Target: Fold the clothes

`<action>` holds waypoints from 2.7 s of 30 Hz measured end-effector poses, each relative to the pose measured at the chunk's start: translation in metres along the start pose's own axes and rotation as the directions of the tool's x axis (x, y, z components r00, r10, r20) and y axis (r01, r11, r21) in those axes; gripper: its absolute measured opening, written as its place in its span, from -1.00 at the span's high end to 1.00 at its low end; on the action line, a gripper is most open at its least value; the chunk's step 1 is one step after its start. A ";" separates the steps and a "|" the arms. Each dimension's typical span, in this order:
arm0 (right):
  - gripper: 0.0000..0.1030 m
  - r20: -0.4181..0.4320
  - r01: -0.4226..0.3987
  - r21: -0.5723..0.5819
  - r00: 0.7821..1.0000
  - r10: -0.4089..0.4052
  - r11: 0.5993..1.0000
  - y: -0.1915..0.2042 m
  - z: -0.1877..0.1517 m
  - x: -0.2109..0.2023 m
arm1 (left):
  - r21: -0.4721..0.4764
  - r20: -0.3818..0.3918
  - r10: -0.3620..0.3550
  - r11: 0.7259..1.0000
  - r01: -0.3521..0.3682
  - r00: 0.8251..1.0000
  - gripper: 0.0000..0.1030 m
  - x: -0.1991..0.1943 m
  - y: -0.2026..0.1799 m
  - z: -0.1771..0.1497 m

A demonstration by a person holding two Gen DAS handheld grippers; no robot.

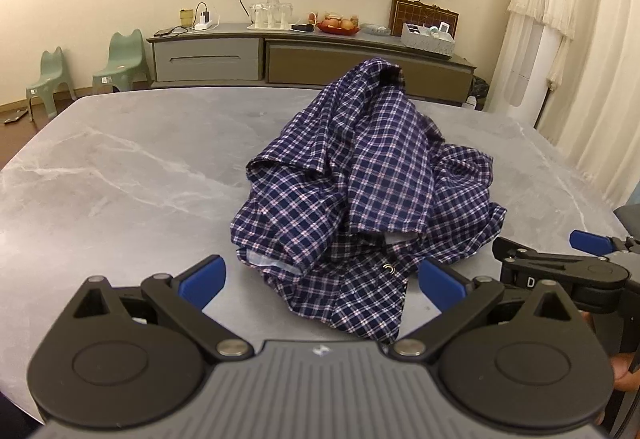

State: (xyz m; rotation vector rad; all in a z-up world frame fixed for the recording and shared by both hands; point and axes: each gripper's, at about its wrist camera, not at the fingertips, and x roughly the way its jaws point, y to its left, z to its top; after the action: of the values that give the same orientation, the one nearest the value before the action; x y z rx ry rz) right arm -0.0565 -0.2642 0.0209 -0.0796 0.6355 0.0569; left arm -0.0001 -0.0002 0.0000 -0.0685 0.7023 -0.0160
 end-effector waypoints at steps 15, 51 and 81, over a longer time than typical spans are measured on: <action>-0.98 0.012 0.003 -0.029 1.000 -0.003 1.000 0.006 -0.001 0.000 | 0.009 0.003 0.080 0.997 -0.080 0.997 -1.00 0.006 -0.003 -0.012; -0.71 0.017 -0.072 -0.070 0.997 0.074 0.995 0.016 -0.008 0.005 | 0.037 -0.012 0.072 0.997 -0.072 0.997 -0.56 0.009 -0.005 -0.021; -0.60 -0.012 -0.098 -0.077 0.995 0.097 0.992 0.021 -0.010 0.012 | -0.088 0.009 0.038 0.995 -0.037 0.999 -0.82 0.016 0.021 -0.012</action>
State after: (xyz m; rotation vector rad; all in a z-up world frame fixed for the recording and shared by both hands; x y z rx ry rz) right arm -0.0545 -0.2440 0.0048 -0.1238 0.6450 0.1758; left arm 0.0039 0.0194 -0.0209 -0.1394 0.6934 0.0514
